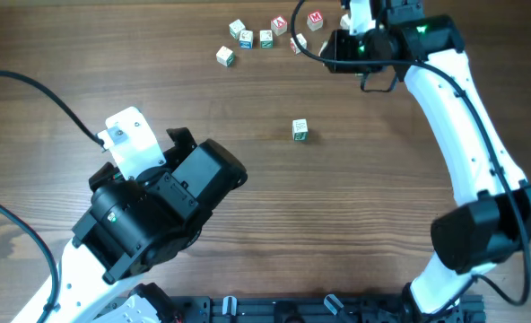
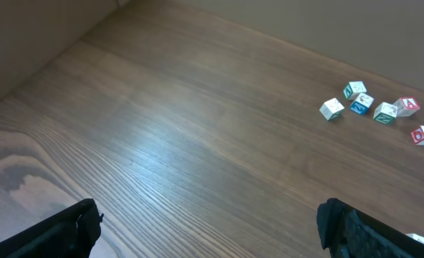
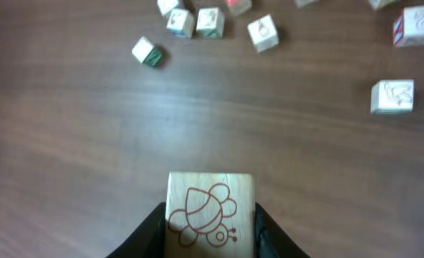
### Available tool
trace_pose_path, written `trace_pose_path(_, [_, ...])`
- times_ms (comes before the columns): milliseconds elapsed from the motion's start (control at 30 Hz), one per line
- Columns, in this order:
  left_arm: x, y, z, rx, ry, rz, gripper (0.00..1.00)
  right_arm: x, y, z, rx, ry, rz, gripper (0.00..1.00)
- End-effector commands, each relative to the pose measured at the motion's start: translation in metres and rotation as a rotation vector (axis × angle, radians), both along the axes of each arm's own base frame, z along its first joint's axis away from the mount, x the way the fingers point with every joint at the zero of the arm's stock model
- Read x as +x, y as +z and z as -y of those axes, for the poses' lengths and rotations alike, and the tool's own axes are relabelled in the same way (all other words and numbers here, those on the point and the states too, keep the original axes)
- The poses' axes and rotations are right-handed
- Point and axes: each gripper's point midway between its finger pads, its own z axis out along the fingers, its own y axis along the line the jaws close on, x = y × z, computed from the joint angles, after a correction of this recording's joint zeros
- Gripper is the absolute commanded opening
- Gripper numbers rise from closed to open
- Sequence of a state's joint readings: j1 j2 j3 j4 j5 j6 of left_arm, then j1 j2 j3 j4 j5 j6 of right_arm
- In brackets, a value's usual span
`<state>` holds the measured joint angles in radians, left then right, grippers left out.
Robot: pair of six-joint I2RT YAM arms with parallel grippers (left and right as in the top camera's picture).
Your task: Form a tower
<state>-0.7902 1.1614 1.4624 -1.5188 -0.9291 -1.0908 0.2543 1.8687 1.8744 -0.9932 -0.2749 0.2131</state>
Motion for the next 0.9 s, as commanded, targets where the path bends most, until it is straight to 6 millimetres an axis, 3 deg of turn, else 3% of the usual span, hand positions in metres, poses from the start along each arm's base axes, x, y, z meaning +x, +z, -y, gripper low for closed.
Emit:
trace_pose_path(0, [0.0,-0.001,0.0,-0.004,0.011,0.003,1.0,-0.035,0.051,-0.006,0.057,0.02,0.046,0.19])
trace_pose_path(100, [0.0,-0.001,0.0,-0.004,0.011,0.002,1.0,-0.067,0.062,-0.01,0.044,0.047,0.015,0.19])
trace_pose_path(167, [0.0,-0.001,0.0,-0.004,0.011,0.002,1.0,-0.076,0.054,-0.008,-0.027,0.028,-0.01,0.17])
trace_pose_path(267, [0.0,-0.001,0.0,-0.004,0.011,0.003,1.0,-0.076,0.012,0.002,-0.171,-0.12,-0.063,0.15])
trace_pose_path(333, [0.0,-0.001,0.0,-0.004,0.011,0.003,1.0,-0.079,-0.015,-0.008,-0.196,-0.096,-0.081,0.15])
trace_pose_path(467, [0.0,-0.001,0.0,-0.004,0.011,0.003,1.0,-0.068,-0.084,-0.026,-0.167,-0.098,-0.045,0.16])
trace_pose_path(633, [0.0,-0.001,0.0,-0.004,0.011,0.003,1.0,-0.056,-0.139,-0.031,-0.093,-0.118,0.078,0.16])
trace_pose_path(867, [0.0,-0.001,0.0,-0.004,0.011,0.003,1.0,-0.055,-0.146,-0.038,-0.088,-0.071,0.136,0.17])
